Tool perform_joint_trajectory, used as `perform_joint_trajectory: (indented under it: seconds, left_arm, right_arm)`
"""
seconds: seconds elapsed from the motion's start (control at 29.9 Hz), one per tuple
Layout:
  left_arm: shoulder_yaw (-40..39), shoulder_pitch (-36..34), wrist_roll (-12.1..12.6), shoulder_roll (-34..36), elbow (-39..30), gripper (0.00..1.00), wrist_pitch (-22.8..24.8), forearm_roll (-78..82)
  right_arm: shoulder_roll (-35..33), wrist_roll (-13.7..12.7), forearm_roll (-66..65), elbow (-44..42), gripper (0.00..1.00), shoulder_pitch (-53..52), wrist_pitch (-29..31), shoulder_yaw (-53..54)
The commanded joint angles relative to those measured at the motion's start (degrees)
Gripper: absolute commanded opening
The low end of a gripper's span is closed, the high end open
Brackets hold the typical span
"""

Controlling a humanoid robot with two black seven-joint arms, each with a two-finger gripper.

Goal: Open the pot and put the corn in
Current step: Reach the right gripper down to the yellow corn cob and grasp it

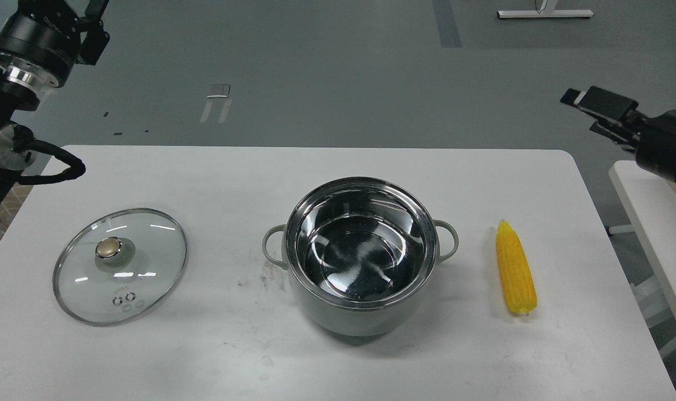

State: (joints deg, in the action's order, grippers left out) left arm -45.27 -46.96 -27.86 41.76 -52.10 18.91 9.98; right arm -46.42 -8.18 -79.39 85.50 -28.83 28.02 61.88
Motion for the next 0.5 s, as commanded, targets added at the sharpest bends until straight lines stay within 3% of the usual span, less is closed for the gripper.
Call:
perform_joint_trajectory:
  seconds: [0.0, 0.3, 0.47]
  left_arm:
    - [-4.99, 0.11, 0.71, -2.91, -0.37, 0.98, 6.04, -1.54]
    - [-5.53, 0.73, 0.71, -4.40, -0.37, 0.98, 6.67, -1.54]
    - [-5.53, 0.82, 0.62, -5.11, -0.45, 0.98, 6.67, -1.45]
  right_arm:
    - [0.28, -2.71, -5.50, 3.18, 1.00, 2.28, -0.02, -4.12]
    - [6.25, -8.16, -16.83, 2.66, 1.00, 6.76, -0.02, -11.96]
    - [8.53, -8.51, -21.85, 1.70, 1.00, 10.11, -0.02, -12.05]
